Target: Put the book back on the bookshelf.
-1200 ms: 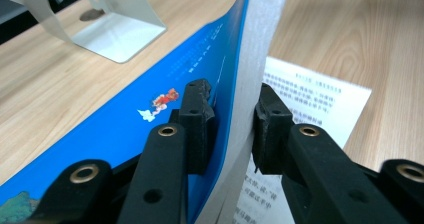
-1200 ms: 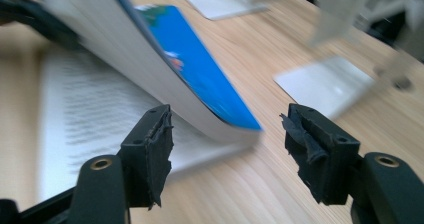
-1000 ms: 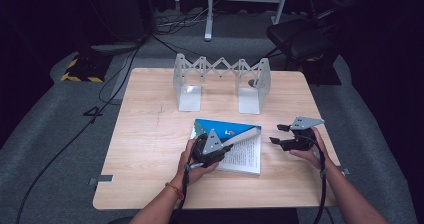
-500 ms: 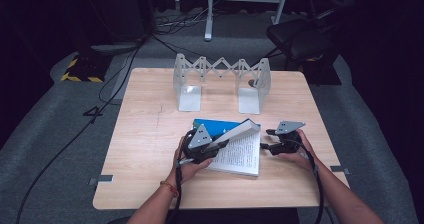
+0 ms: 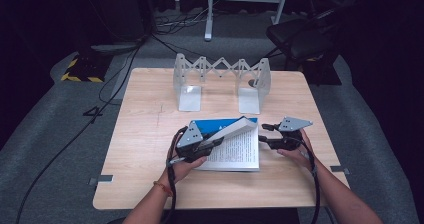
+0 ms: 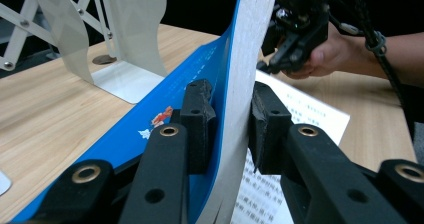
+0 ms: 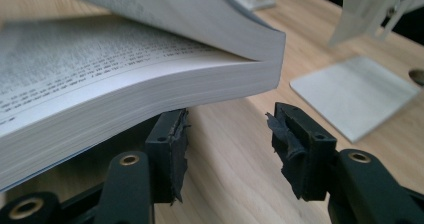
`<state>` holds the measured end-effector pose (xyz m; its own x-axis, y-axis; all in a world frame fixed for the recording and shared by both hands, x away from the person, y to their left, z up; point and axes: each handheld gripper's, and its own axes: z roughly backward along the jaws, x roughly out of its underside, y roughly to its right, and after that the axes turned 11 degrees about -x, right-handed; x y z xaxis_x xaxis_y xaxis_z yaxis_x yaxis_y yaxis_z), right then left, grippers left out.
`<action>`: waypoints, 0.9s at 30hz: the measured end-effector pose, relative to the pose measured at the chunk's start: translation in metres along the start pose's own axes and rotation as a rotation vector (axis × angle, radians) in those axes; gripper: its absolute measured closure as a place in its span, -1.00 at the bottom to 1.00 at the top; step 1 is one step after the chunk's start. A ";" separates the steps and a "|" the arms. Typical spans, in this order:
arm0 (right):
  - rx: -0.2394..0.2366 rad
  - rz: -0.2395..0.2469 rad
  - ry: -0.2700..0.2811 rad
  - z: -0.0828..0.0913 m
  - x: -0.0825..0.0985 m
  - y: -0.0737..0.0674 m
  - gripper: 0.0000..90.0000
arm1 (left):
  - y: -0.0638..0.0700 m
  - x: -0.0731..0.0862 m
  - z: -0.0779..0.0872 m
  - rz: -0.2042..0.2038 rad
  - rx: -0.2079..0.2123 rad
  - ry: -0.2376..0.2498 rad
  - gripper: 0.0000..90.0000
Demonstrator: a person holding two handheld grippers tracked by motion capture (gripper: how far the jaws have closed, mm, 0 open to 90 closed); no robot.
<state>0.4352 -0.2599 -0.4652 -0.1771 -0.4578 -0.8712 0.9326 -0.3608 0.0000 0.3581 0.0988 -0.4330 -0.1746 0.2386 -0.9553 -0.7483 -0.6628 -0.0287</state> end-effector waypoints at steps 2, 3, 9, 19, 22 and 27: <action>-0.001 0.010 0.025 0.001 -0.010 -0.005 0.17 | -0.001 0.002 0.009 0.004 0.003 0.007 0.59; -0.009 0.015 0.040 0.000 -0.015 -0.008 0.17 | -0.002 0.003 0.013 0.001 0.000 0.009 0.59; -0.031 0.077 0.086 -0.004 -0.045 -0.025 0.18 | -0.005 0.007 0.028 0.032 -0.015 0.030 0.55; -0.020 0.095 0.138 -0.014 -0.080 -0.037 0.11 | 0.003 0.014 0.045 0.012 -0.084 0.006 0.25; -0.013 0.102 0.156 -0.017 -0.088 -0.041 0.11 | 0.004 0.016 0.046 0.013 -0.069 -0.019 0.14; -0.006 0.104 0.205 -0.024 -0.103 -0.048 0.09 | 0.001 0.018 0.048 0.031 -0.086 -0.066 -0.15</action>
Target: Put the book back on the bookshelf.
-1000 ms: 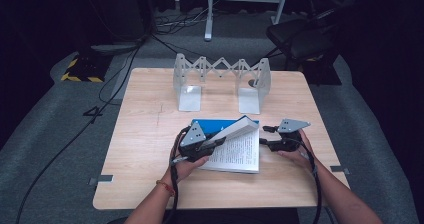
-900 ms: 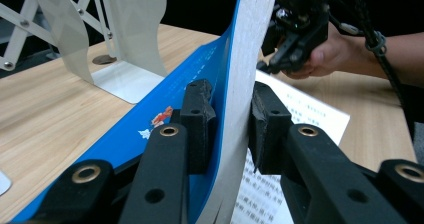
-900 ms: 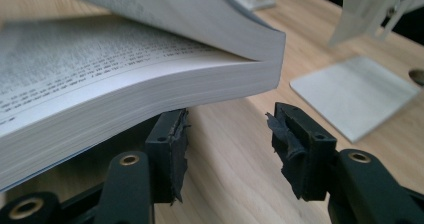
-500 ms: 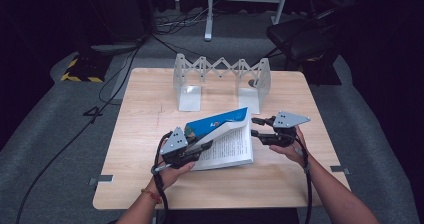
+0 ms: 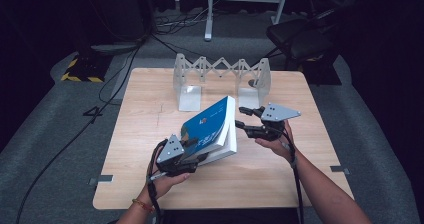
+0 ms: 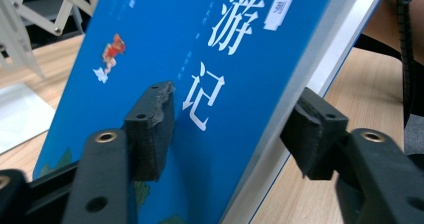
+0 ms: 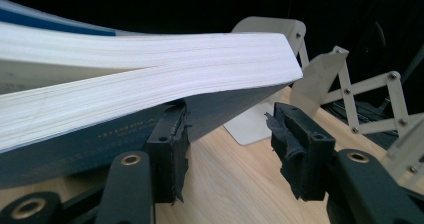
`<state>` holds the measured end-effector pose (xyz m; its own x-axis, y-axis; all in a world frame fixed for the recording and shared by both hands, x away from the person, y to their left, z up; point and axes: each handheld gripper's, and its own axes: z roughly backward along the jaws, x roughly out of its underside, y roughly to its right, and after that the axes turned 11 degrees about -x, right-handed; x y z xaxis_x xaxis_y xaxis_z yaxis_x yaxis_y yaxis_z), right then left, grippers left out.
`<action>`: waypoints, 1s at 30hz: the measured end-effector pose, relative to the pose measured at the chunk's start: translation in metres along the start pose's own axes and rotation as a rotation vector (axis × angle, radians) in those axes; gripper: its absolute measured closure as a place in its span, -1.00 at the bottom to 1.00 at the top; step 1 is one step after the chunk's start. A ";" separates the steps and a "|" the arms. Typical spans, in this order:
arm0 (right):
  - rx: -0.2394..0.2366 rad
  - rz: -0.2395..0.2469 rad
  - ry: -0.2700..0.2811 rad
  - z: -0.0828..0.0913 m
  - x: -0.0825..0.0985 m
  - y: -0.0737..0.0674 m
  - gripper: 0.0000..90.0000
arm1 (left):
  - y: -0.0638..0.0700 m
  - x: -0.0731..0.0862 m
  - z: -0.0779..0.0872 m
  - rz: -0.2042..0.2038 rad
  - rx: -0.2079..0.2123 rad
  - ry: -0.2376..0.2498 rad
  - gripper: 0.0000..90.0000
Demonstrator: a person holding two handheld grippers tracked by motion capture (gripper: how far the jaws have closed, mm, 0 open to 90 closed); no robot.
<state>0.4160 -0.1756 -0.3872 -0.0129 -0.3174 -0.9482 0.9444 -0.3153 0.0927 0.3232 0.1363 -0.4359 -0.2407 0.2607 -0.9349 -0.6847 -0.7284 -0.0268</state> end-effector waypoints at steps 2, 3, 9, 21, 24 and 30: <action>-0.001 0.006 0.007 -0.004 -0.005 -0.001 0.09 | -0.003 0.000 0.002 0.003 0.015 -0.003 -0.15; -0.007 0.007 0.012 -0.006 -0.007 -0.002 0.09 | -0.005 0.000 0.003 0.003 0.019 -0.009 -0.16; -0.051 0.003 0.018 -0.011 -0.011 -0.005 0.09 | -0.010 0.001 0.008 -0.005 0.016 0.004 -0.13; -0.129 0.005 0.015 -0.011 -0.001 -0.019 0.03 | -0.014 -0.001 0.011 -0.054 0.007 -0.042 -0.36; -0.155 0.009 0.014 -0.009 0.003 -0.021 -0.01 | -0.014 0.000 0.012 -0.052 0.011 -0.048 -0.37; -0.148 0.016 0.007 -0.010 0.005 -0.025 -0.18 | -0.014 -0.001 0.014 -0.071 0.000 -0.071 -0.41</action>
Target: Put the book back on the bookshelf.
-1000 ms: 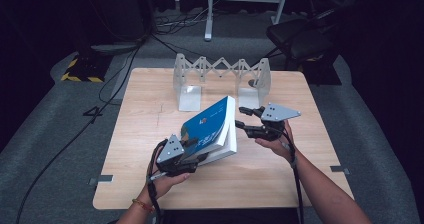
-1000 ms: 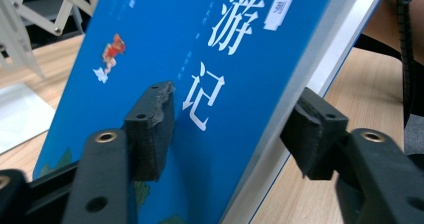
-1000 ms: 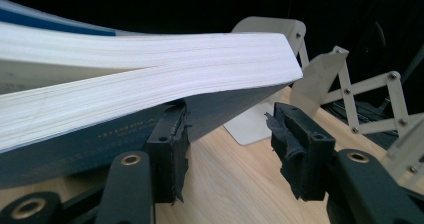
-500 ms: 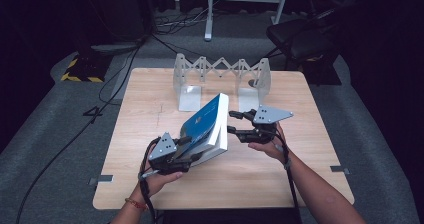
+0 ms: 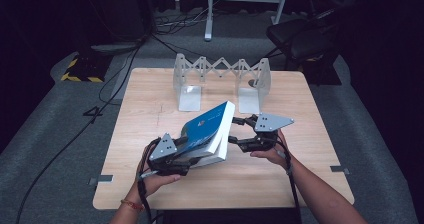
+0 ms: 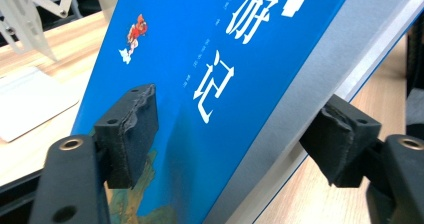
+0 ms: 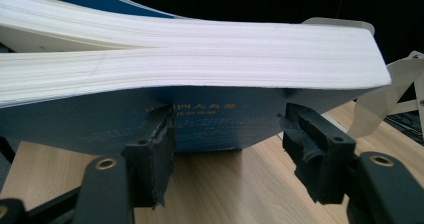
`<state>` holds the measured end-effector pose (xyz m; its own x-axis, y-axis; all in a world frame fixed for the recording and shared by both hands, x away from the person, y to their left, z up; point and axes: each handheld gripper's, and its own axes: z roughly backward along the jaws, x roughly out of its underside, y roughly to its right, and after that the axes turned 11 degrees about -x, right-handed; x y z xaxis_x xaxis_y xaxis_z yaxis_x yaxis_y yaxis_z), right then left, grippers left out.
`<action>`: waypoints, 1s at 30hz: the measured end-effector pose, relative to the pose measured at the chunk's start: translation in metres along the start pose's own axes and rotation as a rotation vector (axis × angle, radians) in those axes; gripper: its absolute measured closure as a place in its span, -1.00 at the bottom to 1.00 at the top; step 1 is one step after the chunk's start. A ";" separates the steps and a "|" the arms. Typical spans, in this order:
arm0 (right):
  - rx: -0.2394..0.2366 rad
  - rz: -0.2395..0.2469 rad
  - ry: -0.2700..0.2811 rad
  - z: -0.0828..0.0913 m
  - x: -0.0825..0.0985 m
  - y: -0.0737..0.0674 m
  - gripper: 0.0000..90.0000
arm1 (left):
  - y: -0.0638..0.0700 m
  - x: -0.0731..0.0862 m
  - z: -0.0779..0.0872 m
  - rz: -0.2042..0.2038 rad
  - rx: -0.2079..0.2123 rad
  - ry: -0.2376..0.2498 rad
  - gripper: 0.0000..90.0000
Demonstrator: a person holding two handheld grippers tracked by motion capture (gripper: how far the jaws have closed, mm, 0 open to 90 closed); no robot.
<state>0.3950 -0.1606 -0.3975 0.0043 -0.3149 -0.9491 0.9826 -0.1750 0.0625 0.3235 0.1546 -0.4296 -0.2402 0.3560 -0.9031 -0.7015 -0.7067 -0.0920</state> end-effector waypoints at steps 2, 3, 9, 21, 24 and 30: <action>0.013 -0.004 0.009 -0.001 0.000 -0.001 -0.20 | 0.004 -0.003 0.005 -0.050 -0.016 -0.034 -0.41; 0.024 -0.015 0.018 -0.001 0.000 -0.001 -0.20 | 0.005 -0.003 0.007 -0.062 -0.010 -0.042 -0.42; 0.063 0.003 0.016 -0.003 -0.004 -0.007 -0.17 | 0.025 0.010 0.010 -0.122 -0.014 -0.129 -0.57; 0.074 -0.016 0.043 -0.017 -0.015 -0.013 -0.17 | 0.048 0.011 -0.008 -0.118 -0.267 0.006 -0.65; 0.109 0.000 0.062 -0.019 -0.021 -0.011 -0.16 | 0.048 0.002 -0.007 -0.111 -0.311 0.038 -0.50; 0.119 0.002 0.054 -0.021 -0.031 -0.008 -0.14 | 0.037 0.000 0.008 -0.066 -0.360 0.109 0.11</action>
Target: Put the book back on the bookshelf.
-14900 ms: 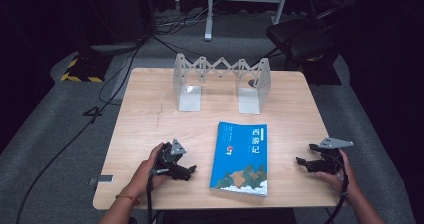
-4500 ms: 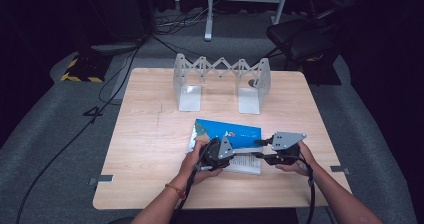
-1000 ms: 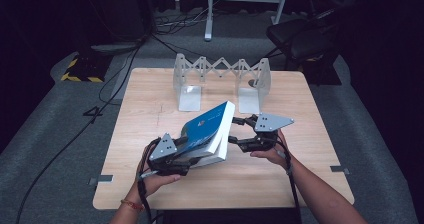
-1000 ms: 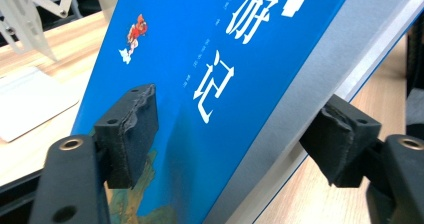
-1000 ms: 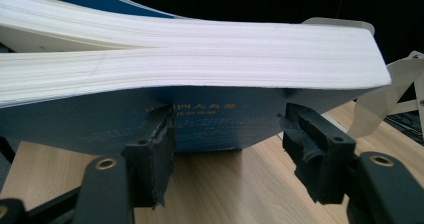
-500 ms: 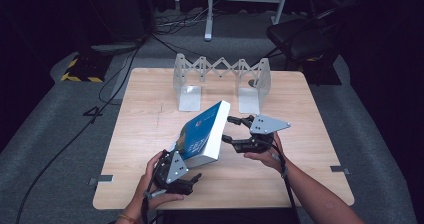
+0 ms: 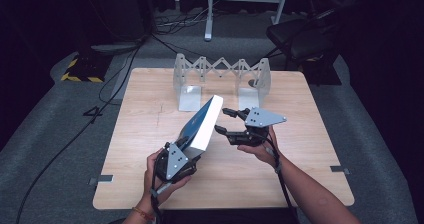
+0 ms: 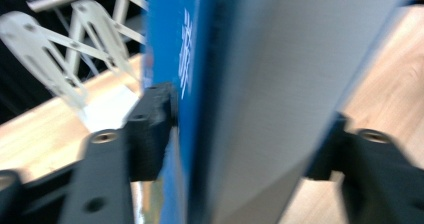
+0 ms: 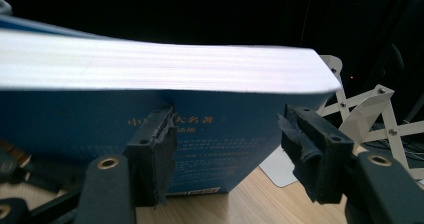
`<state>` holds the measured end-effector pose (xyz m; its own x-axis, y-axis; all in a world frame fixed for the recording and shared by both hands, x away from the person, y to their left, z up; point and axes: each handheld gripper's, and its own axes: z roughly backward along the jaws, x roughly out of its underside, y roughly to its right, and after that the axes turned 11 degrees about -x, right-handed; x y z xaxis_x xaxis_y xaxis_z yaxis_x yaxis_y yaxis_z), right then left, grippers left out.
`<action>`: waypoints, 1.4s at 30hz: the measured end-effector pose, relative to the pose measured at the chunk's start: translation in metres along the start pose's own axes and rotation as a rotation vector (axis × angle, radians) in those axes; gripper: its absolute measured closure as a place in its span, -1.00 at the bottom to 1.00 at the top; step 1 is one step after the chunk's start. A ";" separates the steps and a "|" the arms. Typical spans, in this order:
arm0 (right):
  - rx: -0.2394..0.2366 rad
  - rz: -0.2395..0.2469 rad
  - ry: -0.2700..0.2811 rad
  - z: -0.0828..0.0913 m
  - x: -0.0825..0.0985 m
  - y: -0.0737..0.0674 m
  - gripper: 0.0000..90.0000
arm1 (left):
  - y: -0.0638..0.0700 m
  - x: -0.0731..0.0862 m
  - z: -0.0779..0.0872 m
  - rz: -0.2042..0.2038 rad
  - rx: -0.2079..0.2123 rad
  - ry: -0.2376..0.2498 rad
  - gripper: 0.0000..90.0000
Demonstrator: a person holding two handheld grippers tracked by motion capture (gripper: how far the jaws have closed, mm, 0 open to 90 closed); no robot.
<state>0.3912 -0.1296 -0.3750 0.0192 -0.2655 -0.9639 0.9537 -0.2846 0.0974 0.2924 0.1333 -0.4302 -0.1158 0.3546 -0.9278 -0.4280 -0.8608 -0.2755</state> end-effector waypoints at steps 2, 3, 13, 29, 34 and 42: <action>0.011 0.003 0.002 0.001 0.000 0.001 -0.13 | -0.007 0.000 0.001 0.026 0.003 0.010 0.29; 0.021 0.004 -0.004 0.004 0.000 0.003 -0.13 | -0.013 0.000 0.000 0.050 0.022 0.011 0.29; 0.091 -0.047 -0.314 0.097 0.078 0.044 -0.25 | -0.054 0.009 0.003 0.207 0.039 0.015 0.32; 0.183 -0.332 -0.476 0.170 0.181 0.076 -0.25 | -0.078 0.013 -0.003 0.224 0.035 0.049 0.24; 0.192 -0.347 -0.463 0.172 0.183 0.078 -0.25 | -0.079 0.004 -0.009 0.229 0.045 0.061 0.25; 0.201 -0.356 -0.455 0.172 0.184 0.079 -0.23 | -0.077 -0.002 -0.014 0.245 0.087 0.064 0.32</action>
<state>0.4186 -0.3598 -0.5021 -0.4627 -0.4764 -0.7476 0.8018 -0.5847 -0.1236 0.3383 0.1940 -0.4109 -0.1697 0.1129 -0.9790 -0.4700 -0.8824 -0.0202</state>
